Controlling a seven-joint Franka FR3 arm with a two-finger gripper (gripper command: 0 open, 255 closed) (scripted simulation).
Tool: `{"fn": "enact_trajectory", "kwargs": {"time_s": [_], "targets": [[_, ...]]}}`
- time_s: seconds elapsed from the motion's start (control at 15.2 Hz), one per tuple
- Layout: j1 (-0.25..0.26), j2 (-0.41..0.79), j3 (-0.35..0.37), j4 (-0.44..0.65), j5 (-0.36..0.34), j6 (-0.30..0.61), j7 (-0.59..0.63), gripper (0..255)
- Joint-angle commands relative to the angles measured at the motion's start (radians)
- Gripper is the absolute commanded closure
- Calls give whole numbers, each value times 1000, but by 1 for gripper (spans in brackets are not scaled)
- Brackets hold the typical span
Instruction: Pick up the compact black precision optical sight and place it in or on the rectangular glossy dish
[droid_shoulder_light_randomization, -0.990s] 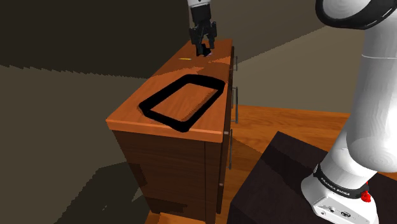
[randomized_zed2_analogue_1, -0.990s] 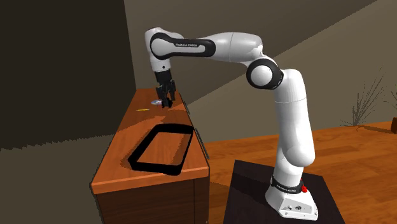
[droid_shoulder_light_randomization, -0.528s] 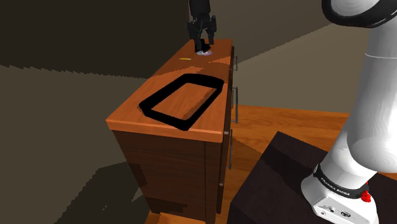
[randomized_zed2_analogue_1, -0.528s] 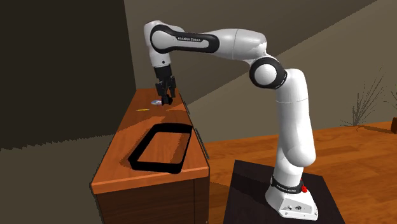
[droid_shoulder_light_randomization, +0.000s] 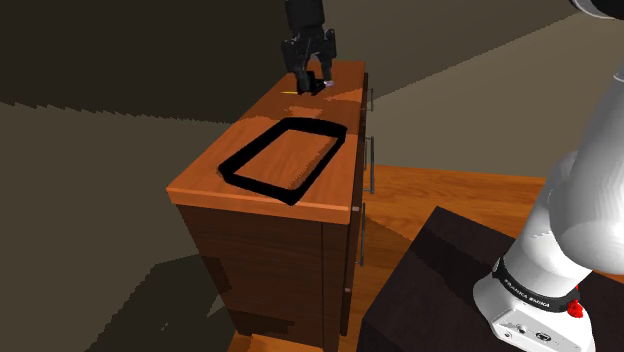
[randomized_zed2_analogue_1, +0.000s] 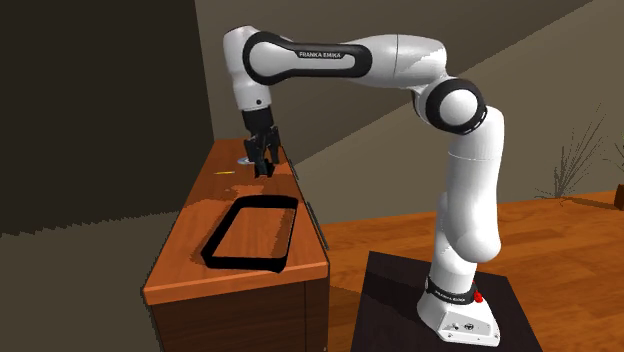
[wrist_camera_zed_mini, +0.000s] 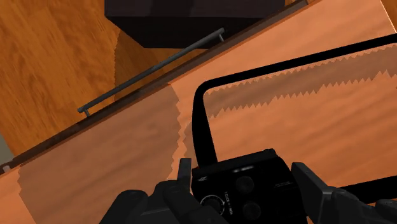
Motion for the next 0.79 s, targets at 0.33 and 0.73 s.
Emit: {"fn": "enact_trajectory", "kwargs": {"time_s": [0.33,0.73], "targets": [[78,-92,73,-115,30,20,155,255],[123,-130,121,-188,53,55,249,255]]}}
